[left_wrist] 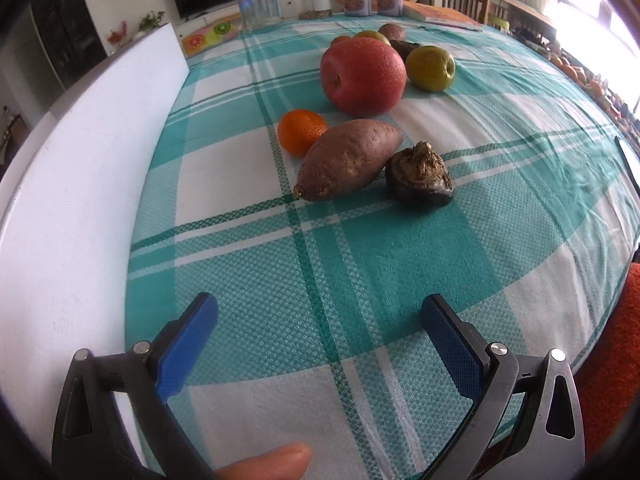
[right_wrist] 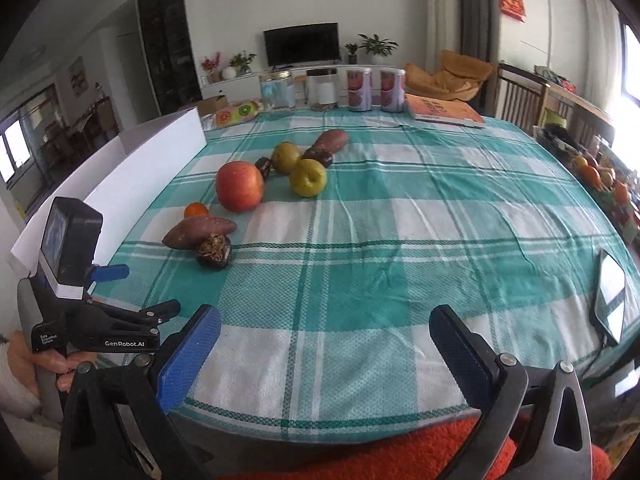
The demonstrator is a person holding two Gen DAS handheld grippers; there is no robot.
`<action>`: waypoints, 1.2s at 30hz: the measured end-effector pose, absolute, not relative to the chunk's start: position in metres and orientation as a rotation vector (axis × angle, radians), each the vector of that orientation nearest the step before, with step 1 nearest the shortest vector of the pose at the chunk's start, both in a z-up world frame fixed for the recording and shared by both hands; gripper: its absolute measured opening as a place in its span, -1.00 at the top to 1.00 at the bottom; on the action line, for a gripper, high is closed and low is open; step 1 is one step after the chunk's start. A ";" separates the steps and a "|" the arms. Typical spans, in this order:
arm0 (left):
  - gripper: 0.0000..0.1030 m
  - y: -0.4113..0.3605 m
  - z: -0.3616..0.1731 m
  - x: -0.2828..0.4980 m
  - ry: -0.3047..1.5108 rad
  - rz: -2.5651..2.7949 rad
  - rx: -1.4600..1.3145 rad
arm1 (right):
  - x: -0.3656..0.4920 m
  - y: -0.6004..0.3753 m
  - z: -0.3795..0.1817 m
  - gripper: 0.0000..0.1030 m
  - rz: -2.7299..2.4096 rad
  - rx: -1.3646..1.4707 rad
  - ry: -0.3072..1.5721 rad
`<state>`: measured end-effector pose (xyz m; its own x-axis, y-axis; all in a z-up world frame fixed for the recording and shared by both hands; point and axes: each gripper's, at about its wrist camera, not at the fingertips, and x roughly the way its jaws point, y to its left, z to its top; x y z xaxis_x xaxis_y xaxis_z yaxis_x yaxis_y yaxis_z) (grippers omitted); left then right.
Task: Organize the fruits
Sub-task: 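Reach the right gripper to the dark mangosteen and close on it, then grasp the sweet potato with the left gripper while the right gripper holds the mangosteen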
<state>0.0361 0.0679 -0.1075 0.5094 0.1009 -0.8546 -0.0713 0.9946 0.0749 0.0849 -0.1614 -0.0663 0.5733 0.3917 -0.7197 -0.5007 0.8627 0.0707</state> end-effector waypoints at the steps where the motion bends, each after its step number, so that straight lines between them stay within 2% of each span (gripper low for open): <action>1: -0.99 0.070 -0.108 0.037 1.040 0.101 0.016 | 0.092 -0.154 -0.072 -1.00 0.575 -0.140 0.799; 8: -0.99 0.078 -0.110 0.034 1.040 0.059 -0.023 | 0.142 -0.093 -0.100 -1.00 0.665 -0.295 0.909; 12: -0.99 0.080 -0.109 0.029 1.040 0.022 -0.004 | 0.164 -0.069 -0.114 -0.97 0.746 -0.270 0.985; 14: -0.99 0.081 -0.109 0.027 1.040 0.013 0.000 | 0.168 -0.057 -0.118 -0.76 0.787 -0.270 0.991; 18: -0.99 0.081 -0.109 0.026 1.031 0.014 -0.001 | 0.174 -0.031 -0.127 -0.57 0.823 -0.325 0.997; 21: -0.99 0.081 -0.109 0.027 1.029 0.014 -0.002 | 0.174 -0.019 -0.128 -0.32 0.817 -0.389 0.961; 22: -0.99 0.081 -0.109 0.027 1.029 0.013 -0.003 | 0.173 -0.019 -0.127 -0.02 0.828 -0.394 0.952; 23: -0.99 0.081 -0.108 0.027 1.029 0.012 -0.002 | 0.173 -0.021 -0.126 0.14 0.832 -0.387 0.957; 29: -0.97 0.085 -0.105 0.032 1.049 -0.011 -0.044 | 0.176 -0.073 -0.118 0.14 0.687 -0.249 0.958; 36: -0.97 0.105 -0.074 0.071 1.021 -0.095 -0.306 | 0.179 -0.146 -0.123 0.13 0.536 0.009 0.923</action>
<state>0.0709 0.1053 -0.0744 0.5228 -0.2201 -0.8236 -0.0638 0.9533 -0.2952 0.1794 -0.1461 -0.1231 0.4825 0.4438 -0.7552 -0.4365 0.8693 0.2320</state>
